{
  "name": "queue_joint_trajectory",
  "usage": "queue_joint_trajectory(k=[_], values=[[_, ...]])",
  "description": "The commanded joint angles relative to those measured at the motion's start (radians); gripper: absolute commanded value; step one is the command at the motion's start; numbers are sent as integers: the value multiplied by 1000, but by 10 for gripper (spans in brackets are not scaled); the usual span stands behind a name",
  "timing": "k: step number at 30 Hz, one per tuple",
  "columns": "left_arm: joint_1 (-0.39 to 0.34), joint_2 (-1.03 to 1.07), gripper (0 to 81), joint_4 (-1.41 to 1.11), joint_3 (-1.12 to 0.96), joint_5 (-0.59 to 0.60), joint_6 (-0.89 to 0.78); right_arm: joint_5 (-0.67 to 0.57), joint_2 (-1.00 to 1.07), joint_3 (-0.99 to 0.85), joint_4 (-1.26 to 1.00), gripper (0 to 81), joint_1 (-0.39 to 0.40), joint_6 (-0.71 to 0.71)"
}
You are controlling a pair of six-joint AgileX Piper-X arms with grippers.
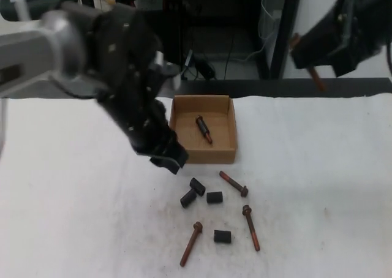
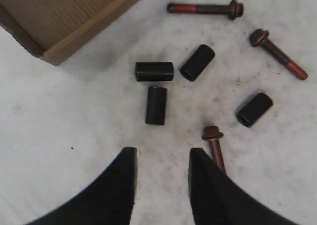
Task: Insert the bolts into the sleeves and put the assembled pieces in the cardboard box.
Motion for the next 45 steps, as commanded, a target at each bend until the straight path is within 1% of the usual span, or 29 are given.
queue_joint_trajectory(k=[1,5,12,17,22,27,45], values=[[-8,60,354,41,-64,-41,17,-4,-12,-3,31,8,-68,-3],[-23,125,354,26,-88,-41,66,-7,-12,-3,43,8,-98,3],[-59,207,359,22,-88,-41,125,-7,-12,-3,43,8,-96,3],[-104,218,359,25,-88,-127,181,-9,-12,-3,43,8,-96,3],[-133,233,359,15,-88,-172,189,-35,-12,-3,43,8,-96,3],[-133,249,359,15,-88,-250,189,-36,-12,-3,47,8,-96,3],[-139,253,359,-60,-89,-239,174,-36,-12,-3,60,8,-96,3]])
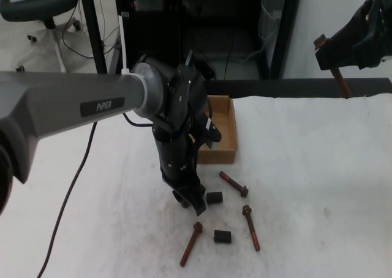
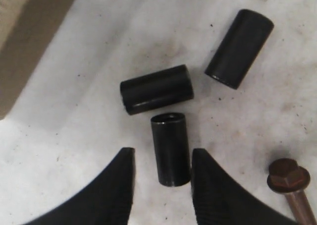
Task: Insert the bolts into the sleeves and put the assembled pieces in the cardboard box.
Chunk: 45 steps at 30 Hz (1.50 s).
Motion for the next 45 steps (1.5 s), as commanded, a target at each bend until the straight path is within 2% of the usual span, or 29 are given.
queue_joint_trajectory(k=[1,45], values=[[-5,1,359,-4,-8,-1,-8,-11,-12,-3,5,8,-3,3],[-5,58,359,-22,-8,29,-63,-11,-12,-3,5,8,-3,3]])
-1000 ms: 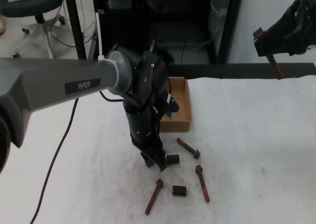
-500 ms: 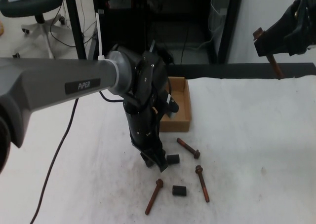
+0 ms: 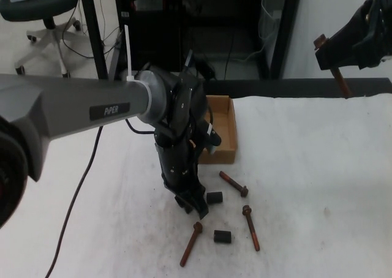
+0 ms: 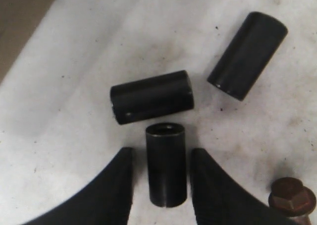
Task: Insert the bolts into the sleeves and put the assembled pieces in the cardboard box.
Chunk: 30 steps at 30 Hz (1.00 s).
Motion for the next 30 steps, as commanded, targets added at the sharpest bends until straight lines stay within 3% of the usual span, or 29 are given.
queue_joint_trajectory(k=[1,22,26,30], values=[[-5,17,359,-20,-3,6,-9,-11,-12,-3,5,8,-3,3],[-6,17,358,-40,-27,6,-9,-11,-12,-3,5,8,-3,3],[-6,24,280,-5,-27,6,0,-11,-12,-3,5,8,-3,3],[-6,24,270,12,-27,4,30,-11,-12,-3,5,8,-3,3]])
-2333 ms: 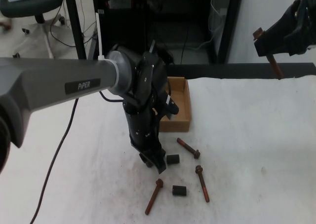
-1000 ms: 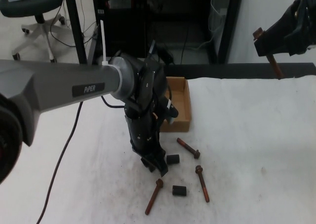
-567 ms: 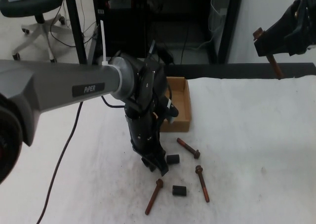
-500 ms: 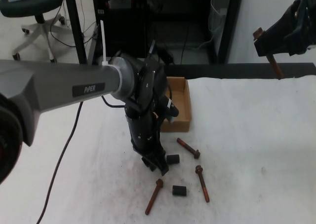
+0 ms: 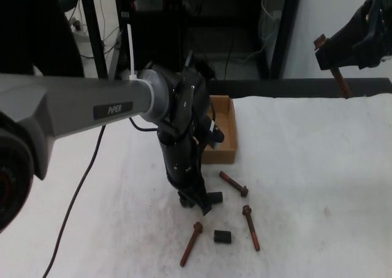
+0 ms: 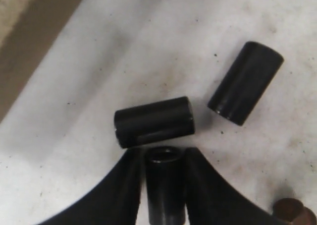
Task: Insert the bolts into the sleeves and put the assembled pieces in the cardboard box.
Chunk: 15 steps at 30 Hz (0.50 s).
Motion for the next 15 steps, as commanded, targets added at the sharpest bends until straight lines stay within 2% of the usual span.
queue_joint_trajectory(k=[1,4,10,15], values=[[-4,9,270,31,-2,-1,17,-11,-12,-3,5,8,-3,3],[-4,9,271,36,-2,-1,17,-11,-12,-3,5,8,-3,3],[-4,9,337,77,-2,-16,17,-11,-12,-3,5,8,-3,3],[-4,9,335,59,-2,-16,17,-11,-12,-3,5,8,-3,3]])
